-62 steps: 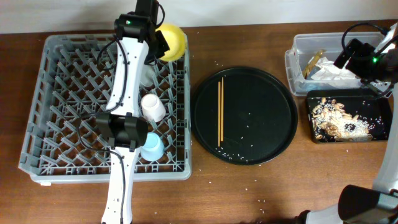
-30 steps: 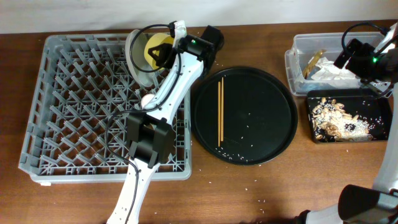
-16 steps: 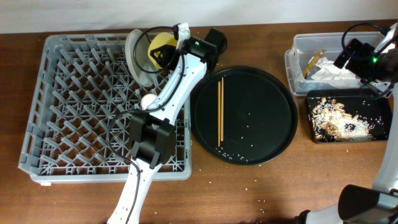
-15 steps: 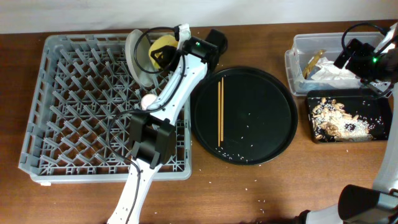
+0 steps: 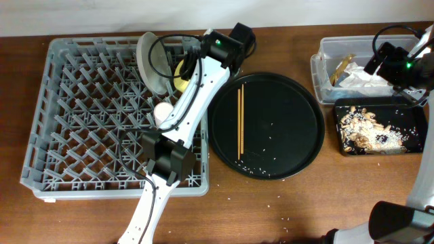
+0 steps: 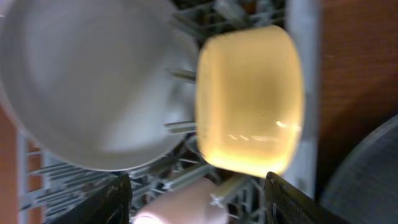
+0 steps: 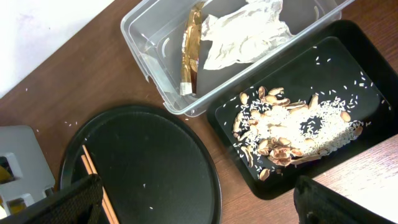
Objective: Sort waste into correct bins and load items into the dishwasher rack
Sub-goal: 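Reach the left gripper to the chopsticks and grasp them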
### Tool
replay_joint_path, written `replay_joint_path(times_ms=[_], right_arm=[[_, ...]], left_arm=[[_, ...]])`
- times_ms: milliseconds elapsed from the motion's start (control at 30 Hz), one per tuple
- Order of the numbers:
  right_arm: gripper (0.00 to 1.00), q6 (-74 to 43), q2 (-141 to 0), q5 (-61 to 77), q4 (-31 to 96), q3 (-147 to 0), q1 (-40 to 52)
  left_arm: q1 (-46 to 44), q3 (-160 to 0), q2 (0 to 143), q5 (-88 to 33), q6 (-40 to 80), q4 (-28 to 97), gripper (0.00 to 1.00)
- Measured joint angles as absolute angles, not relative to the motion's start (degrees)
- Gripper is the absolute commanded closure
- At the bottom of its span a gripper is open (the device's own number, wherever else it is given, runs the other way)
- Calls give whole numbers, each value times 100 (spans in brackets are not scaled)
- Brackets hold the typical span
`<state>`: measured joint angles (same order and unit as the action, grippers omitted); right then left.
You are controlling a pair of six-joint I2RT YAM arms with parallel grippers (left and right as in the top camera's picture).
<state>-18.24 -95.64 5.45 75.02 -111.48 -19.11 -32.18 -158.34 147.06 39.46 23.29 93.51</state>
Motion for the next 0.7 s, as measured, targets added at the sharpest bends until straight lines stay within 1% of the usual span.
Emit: replay_joint_path(times_ms=[133, 167, 233, 300, 333, 367, 400, 500, 700], right_arm=[[2, -1822, -9564, 545, 7500, -11148, -1911], [1, -1824, -9564, 548, 7500, -11148, -1911], [2, -1824, -9564, 545, 7502, -11148, -1911], [1, -1826, -9564, 545, 7500, -11148, -1911], [1, -1824, -9564, 545, 7505, -11148, -1911], [2, -1822, -9564, 545, 7500, -11148, -1911], [1, -1826, -9564, 545, 7502, -11148, -1911], [1, -1824, -9564, 545, 7500, -11148, -1911], [2, -1824, -9564, 545, 7502, -11148, -1911]], left_arm=[[-3218, -16341, 14726, 2528, 1911, 9231, 29], [-3218, -16676, 14744, 1973, 1684, 9236, 30], [-3221, -17388, 14746, 165, 1382, 9207, 37], [-3374, -17380, 14789, -473, 1306, 9341, 38], [-3433, -17384, 14855, -528, 1350, 9343, 38], [-3546, -17386, 15098, -550, 1557, 9319, 44], [-3623, -17377, 15399, -537, 1719, 9277, 45], [-3649, -17323, 16116, -384, 2132, 9015, 45], [-3636, -17318, 16459, 115, 2410, 8663, 46]])
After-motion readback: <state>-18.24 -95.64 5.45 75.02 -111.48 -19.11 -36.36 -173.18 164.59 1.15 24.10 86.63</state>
